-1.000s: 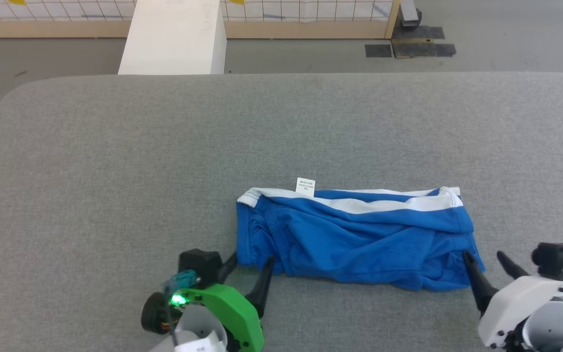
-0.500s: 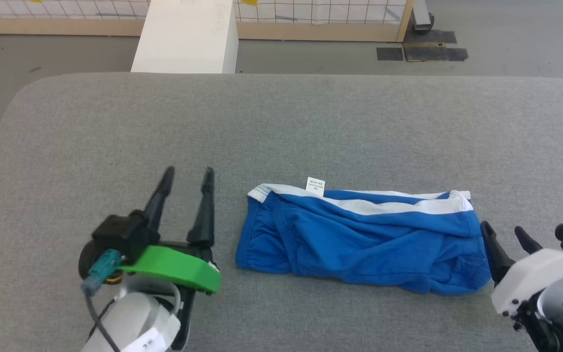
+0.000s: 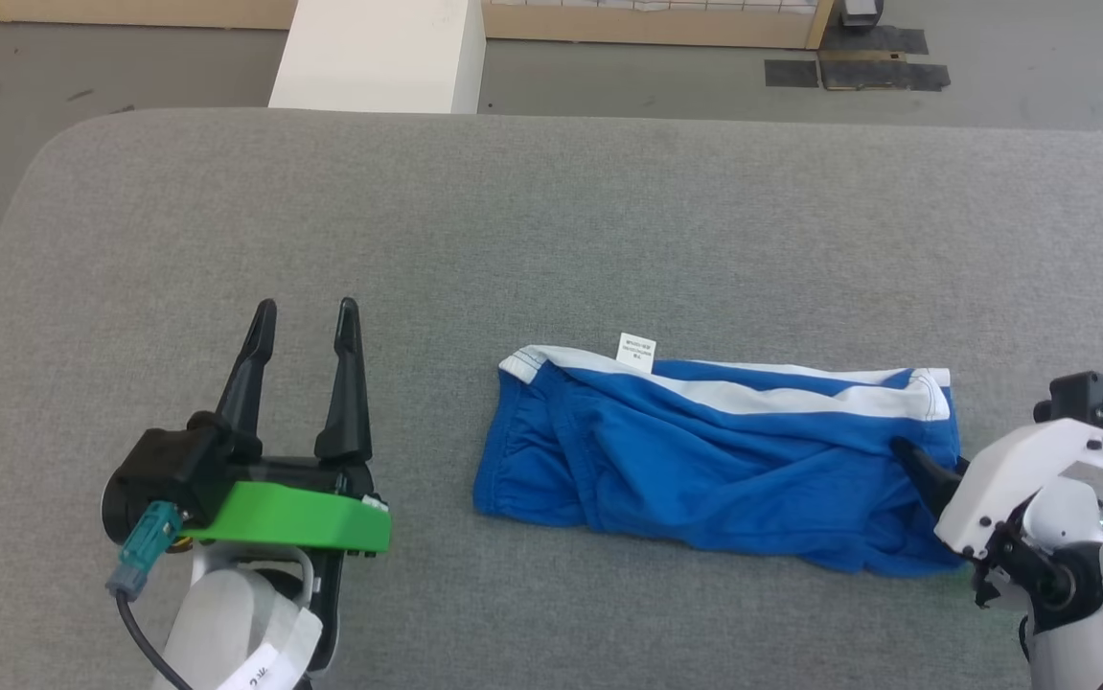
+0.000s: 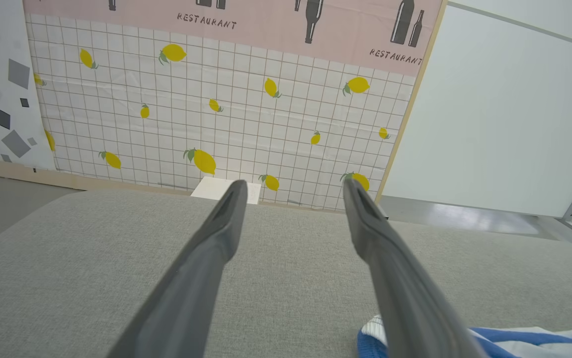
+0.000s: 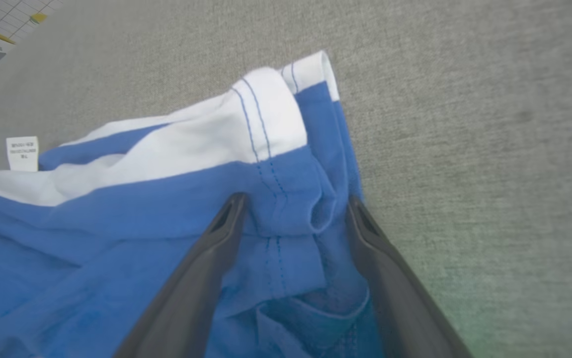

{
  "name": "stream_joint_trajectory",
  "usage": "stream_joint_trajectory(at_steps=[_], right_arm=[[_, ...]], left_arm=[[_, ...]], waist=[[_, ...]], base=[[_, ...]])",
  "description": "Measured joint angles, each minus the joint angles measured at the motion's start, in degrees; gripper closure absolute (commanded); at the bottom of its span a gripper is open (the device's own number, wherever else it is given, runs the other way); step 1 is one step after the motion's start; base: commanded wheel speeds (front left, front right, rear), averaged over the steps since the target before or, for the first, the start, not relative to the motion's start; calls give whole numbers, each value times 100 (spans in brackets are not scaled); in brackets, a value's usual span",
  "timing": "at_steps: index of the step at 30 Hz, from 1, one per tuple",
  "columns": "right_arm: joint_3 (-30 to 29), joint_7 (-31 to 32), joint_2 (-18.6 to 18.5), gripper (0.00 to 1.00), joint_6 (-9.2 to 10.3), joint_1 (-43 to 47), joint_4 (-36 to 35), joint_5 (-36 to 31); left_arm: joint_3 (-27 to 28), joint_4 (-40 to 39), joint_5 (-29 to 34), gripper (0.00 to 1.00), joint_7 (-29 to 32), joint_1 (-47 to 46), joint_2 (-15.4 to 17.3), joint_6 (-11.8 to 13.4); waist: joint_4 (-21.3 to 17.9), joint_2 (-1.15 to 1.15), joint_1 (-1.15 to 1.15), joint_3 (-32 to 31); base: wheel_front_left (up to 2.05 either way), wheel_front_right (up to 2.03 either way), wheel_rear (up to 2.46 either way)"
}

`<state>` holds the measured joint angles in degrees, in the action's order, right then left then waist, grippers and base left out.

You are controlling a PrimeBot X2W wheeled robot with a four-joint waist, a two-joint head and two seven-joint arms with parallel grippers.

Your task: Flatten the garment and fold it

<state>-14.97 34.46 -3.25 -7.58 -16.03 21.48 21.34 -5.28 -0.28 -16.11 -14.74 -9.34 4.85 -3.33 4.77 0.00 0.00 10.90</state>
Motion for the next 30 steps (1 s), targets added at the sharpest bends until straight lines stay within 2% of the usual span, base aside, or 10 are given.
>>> stream_joint_trajectory(at_steps=[2, 3, 4, 7, 12, 17, 26, 30], right_arm=[[64, 203, -52, 0, 0, -93, 97, 164], [104, 303, -64, 12, 0, -125, 126, 249], [136, 412, -102, 51, 1, -154, 140, 327], [174, 494, -133, 100, 1, -157, 104, 363], [81, 483, -38, 100, 1, -103, -10, 272], [-289, 237, 60, 100, 1, 4, -266, -38], [-1332, -245, -112, 100, 1, 91, -683, -1440], [-1298, -270, -156, 100, 1, 119, -889, -1738]], left_arm=[[97, 24, 75, 0, 0, 12, -71, -82], [120, 38, 91, 0, 0, 22, -97, -112], [151, 54, 103, 0, 1, 36, -114, -133], [235, 88, 120, 0, 0, 81, -142, -182], [288, 147, 201, 0, 0, 113, -158, -225], [308, 156, 235, 0, 0, 148, -165, -265], [250, 202, 234, 0, 0, 229, -168, -265], [224, 237, 233, 0, 0, 232, -170, -265]], waist=[[23, 0, 0, 14], [31, 0, 0, 17], [37, 0, 0, 18], [38, 0, 0, 16], [23, 0, 0, -12], [-21, 0, 0, -66], [-39, 0, 0, -149], [-14, 0, 0, -180]], base=[[0, 0, 0], [0, 0, 0], [0, 0, 0], [0, 0, 0], [0, 0, 0], [0, 0, 0], [0, 0, 0], [0, 0, 0]])
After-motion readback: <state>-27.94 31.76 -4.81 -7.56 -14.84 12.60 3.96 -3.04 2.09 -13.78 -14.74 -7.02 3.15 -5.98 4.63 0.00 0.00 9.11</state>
